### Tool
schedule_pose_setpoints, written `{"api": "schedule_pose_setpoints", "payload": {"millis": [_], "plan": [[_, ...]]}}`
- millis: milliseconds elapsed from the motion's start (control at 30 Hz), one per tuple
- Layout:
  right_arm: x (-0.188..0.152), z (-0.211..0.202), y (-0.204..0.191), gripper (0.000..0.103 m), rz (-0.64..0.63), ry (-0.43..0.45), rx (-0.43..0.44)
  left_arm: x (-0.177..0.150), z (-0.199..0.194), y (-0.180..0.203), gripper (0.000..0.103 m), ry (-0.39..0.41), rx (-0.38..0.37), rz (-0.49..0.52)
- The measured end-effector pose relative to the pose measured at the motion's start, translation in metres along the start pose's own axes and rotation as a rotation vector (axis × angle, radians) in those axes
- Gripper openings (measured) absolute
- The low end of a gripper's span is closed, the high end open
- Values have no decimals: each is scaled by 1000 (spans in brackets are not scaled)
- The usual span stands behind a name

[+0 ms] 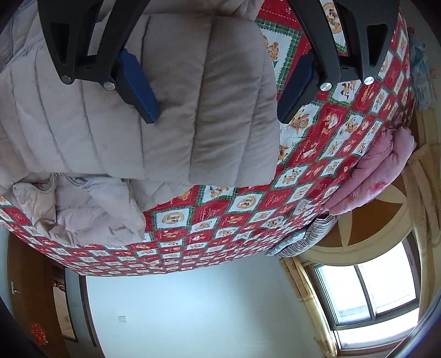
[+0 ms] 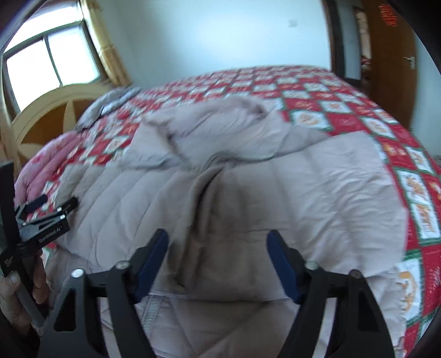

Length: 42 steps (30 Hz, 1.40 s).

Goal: Fold large clothes

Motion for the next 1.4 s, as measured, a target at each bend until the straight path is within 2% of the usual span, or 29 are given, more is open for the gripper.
{"api": "schedule_pose_setpoints", "payload": {"millis": [33, 67, 100, 133, 167, 200, 367, 400, 433, 500, 533, 567, 600, 633, 667, 767, 833, 867, 900, 933, 1000, 1100, 1267, 1333, 1367, 1400], "plan": [[-2, 4, -1, 64, -7, -18, 7, -2, 1, 1, 88, 1, 2, 9], [-6, 8, -3, 55, -15, -40, 17, -4, 2, 2, 88, 2, 3, 19], [-10, 11, -4, 34, -24, -59, 25, -4, 2, 3, 88, 1, 1, 24], [-15, 11, -5, 20, -27, -69, 31, -6, 1, 5, 88, 0, -2, 26], [-17, 9, -2, 11, -26, -70, 25, -5, 2, 6, 88, 0, -5, 25], [-19, 5, 2, 7, -31, -66, 3, -3, 1, 5, 88, 3, -7, 22], [-24, -2, 41, 4, -38, -64, -136, 7, 4, 2, 88, 7, -7, 14], [-26, -2, 53, 4, -21, -69, -166, 8, 5, 2, 88, 2, -7, 12], [-26, -4, 57, 4, -3, -69, -160, 8, 7, 2, 88, -3, -7, 9], [-21, -10, 60, 5, 29, -53, -124, 7, 8, 2, 88, -8, -15, 2], [-16, -15, 57, 10, 40, -32, -108, 6, 7, 3, 88, -7, -14, 5], [-13, -18, 52, 31, 44, -17, -85, 5, 8, 2, 88, -6, -6, 12], [-9, -21, 45, 72, 46, -4, -56, 4, 7, 2, 88, -5, -1, 16], [-5, -24, 36, 87, 49, 22, -28, 3, 8, 2, 88, -7, 5, 17], [-2, -26, 27, 94, 43, 49, -18, 3, 9, 1, 88, -10, 13, 15], [0, -8, 4, 80, -5, 3, -16, 1, 12, -2, 88, -26, 12, -11], [-5, 9, -5, 79, -1, -42, -5, 0, 13, -2, 88, -34, 7, -21], [-9, 17, -7, 66, 4, -68, -2, 0, 12, -2, 88, -36, 5, -23], [-13, 24, -10, 28, 3, -91, 20, -1, 12, -2, 88, -38, 2, -24], [-12, 25, -11, 14, -4, -88, 26, -1, 11, -3, 88, -39, 0, -24], [-10, 14, -11, 9, -27, -54, 2, 0, 6, -6, 88, -32, -8, -25], [-7, -4, 1, 8, -69, -11, -64, 6, -1, -10, 88, -9, -6, -25], [-19, 0, 39, 8, -42, -68, -142, 11, 5, -8, 88, -35, -24, -46], [-23, -1, 45, 13, -44, -74, -148, 10, 9, -3, 88, -49, -32, -46], [-21, -7, 48, 33, -36, -55, -165, 11, 10, 0, 88, -51, -28, -41], [-16, -16, 53, 57, -24, -25, -196, 12, 9, 2, 88, -48, -28, -39]]}}
Point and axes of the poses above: each gripper's, at about its wrist camera, not at the fingertips, and z roughly the way its jaws point, y to its right, x to its top, the point moved 9 cm from there along z, roughly the way its jaws point, and after that the axes turned 2 degrees about -x, right-handed, at the moved point
